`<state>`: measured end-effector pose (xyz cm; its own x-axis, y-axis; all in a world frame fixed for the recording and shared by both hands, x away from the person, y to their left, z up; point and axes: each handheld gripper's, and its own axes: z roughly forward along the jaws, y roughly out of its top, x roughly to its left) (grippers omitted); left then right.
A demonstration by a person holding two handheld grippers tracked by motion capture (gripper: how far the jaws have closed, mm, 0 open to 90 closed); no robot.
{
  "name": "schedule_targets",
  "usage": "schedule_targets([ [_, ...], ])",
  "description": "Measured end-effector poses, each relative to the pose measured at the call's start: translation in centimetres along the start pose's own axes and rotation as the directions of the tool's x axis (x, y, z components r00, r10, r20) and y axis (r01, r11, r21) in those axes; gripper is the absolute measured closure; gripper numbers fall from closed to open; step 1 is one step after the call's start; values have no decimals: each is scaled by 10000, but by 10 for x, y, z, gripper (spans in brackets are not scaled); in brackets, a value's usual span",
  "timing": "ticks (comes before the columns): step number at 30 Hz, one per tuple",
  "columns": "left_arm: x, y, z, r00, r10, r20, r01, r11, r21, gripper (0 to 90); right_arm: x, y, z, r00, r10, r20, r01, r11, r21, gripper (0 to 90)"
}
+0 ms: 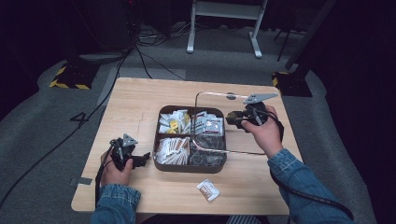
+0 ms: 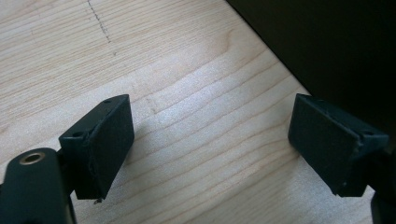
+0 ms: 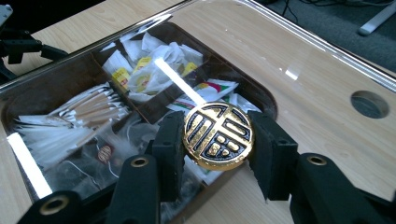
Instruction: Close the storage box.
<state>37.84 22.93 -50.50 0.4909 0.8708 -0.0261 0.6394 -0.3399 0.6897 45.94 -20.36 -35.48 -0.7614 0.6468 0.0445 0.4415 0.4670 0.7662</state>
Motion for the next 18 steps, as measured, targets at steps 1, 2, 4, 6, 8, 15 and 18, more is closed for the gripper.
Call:
schedule_targets([
  [1,0,0,0,10000,4,-3,-4,10000,6,147,2,2,3,10000,52,-18,-52,10000,30,585],
  [2,0,0,0,10000,12,-1,-12,10000,3,147,4,3,5,9999,94,-59,-94,10000,34,585],
  [4,0,0,0,10000,14,-4,-14,10000,0,147,8,6,10,9999,123,-114,-123,9999,35,585],
  [6,0,0,0,10000,8,-3,-8,10000,-2,147,13,9,16,9998,87,-178,-85,9999,79,585],
  [8,0,0,0,10000,1,-2,-1,10000,-6,147,17,12,20,9998,56,-207,-54,9999,105,585],
  [15,0,2,2,10000,2,-81,-2,10000,42,125,32,19,37,9997,-8,-262,11,9999,139,585],
  [18,0,2,2,10000,4,-74,-3,10000,51,119,38,21,43,9998,-180,-108,180,9998,22,585],
])
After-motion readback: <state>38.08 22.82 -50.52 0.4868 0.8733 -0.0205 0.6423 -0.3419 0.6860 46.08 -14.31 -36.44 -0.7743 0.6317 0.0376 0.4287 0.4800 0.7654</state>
